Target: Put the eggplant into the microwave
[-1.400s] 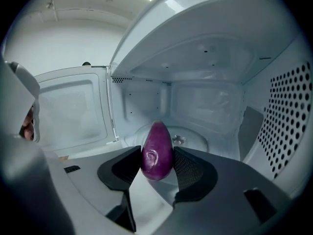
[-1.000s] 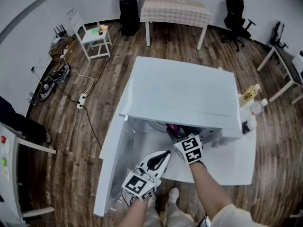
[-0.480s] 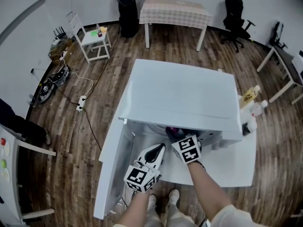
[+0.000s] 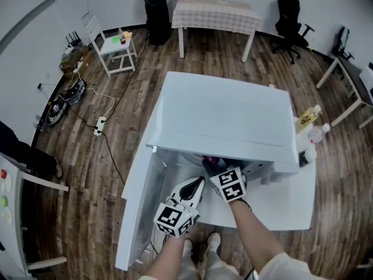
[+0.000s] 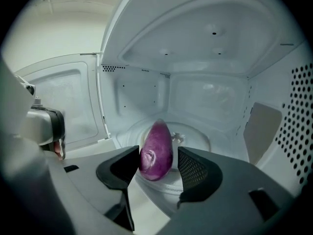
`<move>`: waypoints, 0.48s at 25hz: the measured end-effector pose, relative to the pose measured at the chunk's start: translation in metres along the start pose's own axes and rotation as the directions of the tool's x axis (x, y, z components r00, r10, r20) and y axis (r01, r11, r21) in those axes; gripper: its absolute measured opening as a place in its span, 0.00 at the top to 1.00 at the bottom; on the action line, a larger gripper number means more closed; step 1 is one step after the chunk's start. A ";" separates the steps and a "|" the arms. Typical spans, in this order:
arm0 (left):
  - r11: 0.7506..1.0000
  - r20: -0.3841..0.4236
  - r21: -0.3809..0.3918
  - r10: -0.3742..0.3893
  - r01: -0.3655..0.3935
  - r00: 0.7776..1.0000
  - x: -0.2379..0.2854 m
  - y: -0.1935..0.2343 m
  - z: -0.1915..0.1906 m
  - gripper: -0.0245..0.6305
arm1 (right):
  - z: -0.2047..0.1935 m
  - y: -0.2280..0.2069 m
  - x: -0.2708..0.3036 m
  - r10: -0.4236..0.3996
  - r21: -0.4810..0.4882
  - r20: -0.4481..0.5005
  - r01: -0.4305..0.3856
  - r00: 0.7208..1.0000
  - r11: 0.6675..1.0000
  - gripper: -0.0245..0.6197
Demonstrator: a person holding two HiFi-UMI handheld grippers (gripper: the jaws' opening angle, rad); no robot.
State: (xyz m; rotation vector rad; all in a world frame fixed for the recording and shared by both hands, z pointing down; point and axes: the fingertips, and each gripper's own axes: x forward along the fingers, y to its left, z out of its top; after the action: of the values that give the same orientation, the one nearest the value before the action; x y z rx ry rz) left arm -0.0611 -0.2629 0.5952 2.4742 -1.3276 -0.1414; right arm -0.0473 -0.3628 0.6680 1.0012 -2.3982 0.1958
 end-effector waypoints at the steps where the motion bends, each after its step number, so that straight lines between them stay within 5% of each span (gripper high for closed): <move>1: 1.000 -0.001 0.000 -0.001 0.001 1.000 0.000 0.000 -0.001 0.96 | 0.000 0.000 -0.001 0.002 0.003 0.003 -0.002 1.000 1.000 0.57; 12: 1.000 -0.006 -0.002 -0.006 0.006 1.000 0.000 -0.001 -0.004 0.96 | 0.019 0.010 -0.020 0.035 0.036 0.138 -0.041 0.990 0.999 0.53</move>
State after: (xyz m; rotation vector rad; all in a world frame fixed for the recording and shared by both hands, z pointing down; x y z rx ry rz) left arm -0.0597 -0.2618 0.5984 2.4756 -1.3168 -0.1361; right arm -0.0502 -0.3491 0.6422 1.0172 -2.5486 0.1938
